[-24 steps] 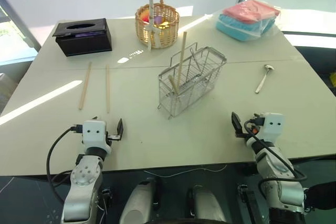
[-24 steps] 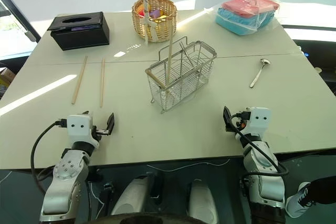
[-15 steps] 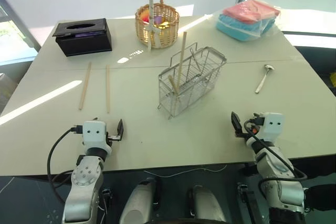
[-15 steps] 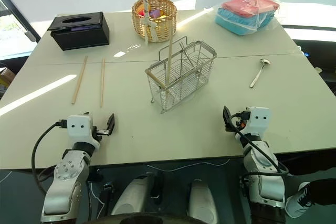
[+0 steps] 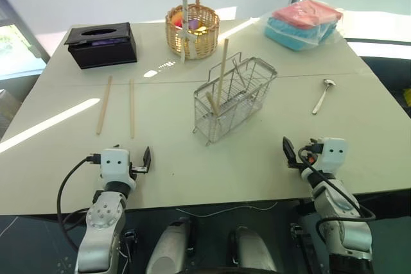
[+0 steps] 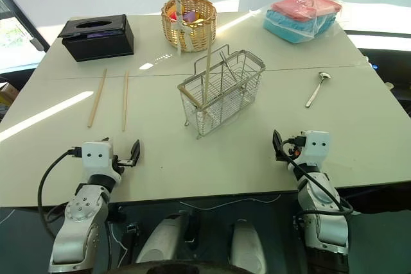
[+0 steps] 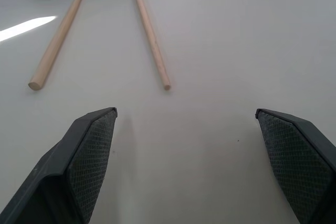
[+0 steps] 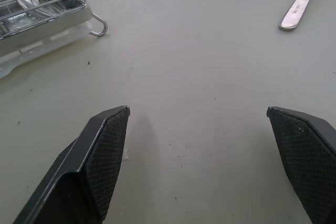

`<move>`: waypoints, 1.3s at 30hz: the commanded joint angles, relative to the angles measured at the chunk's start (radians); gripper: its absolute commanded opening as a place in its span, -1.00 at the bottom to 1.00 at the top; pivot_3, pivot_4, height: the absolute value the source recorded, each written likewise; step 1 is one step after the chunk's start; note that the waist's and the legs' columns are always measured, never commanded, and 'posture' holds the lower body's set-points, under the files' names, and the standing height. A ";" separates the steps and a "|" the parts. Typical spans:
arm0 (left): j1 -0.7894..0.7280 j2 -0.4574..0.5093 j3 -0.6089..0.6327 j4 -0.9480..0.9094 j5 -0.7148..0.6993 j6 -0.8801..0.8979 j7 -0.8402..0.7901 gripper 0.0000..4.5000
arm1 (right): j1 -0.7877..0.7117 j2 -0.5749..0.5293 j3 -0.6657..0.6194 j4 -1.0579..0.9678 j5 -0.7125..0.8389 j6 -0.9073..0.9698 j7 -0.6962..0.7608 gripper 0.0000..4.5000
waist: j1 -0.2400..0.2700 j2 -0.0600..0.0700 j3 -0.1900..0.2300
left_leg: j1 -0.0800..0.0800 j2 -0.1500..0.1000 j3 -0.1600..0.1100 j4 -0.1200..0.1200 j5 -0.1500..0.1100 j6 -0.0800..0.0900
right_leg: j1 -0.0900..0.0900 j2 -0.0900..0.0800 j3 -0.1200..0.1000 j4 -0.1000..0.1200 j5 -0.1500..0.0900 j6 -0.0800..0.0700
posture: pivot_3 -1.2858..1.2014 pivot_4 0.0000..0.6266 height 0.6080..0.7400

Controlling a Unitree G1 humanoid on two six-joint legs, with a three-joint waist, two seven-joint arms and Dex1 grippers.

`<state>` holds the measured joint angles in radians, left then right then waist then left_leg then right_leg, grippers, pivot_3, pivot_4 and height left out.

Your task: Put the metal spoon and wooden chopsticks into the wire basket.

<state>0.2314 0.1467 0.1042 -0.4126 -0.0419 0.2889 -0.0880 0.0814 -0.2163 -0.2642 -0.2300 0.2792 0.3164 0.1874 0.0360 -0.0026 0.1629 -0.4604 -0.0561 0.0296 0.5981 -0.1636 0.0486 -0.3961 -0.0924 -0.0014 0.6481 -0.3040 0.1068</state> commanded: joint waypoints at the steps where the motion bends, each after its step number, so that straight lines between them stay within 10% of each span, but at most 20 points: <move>1: 0.004 0.005 0.013 -0.046 -0.005 -0.022 -0.003 0.99 | -0.001 -0.008 -0.009 -0.018 0.003 -0.016 0.005 0.93 | 0.000 0.000 0.000 | 0.000 0.000 0.000 0.000 0.000 0.000 | 0.000 0.000 0.000 0.000 0.000 0.000 | 0.03 -0.52 1.00; 13: -0.031 0.057 -0.007 -0.126 -0.107 0.020 -0.133 0.99 | -0.009 -0.009 -0.009 -0.006 0.001 -0.023 0.012 0.93 | 0.000 0.000 0.000 | 0.000 0.000 0.000 0.000 0.000 0.000 | 0.000 0.000 0.000 0.000 0.000 0.000 | 0.03 -0.52 1.00; 39: -0.675 0.683 0.166 -0.237 -1.108 0.784 -0.559 0.99 | -0.053 -0.018 -0.034 0.030 0.003 -0.028 0.008 0.93 | -0.031 0.000 0.000 | 0.007 0.000 -0.001 -0.001 0.003 -0.004 | 0.005 0.002 0.000 0.002 0.000 0.000 | 0.03 -0.52 1.00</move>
<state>-0.4339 0.8064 0.2443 -0.6401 -1.1056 1.0664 -0.6101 0.0369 -0.2233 -0.2850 -0.1900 0.2784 0.3060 0.1975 0.0047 -0.0026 0.1630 -0.4532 -0.0558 0.0290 0.5970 -0.1607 0.0446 -0.3909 -0.0900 -0.0015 0.6500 -0.3040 0.1068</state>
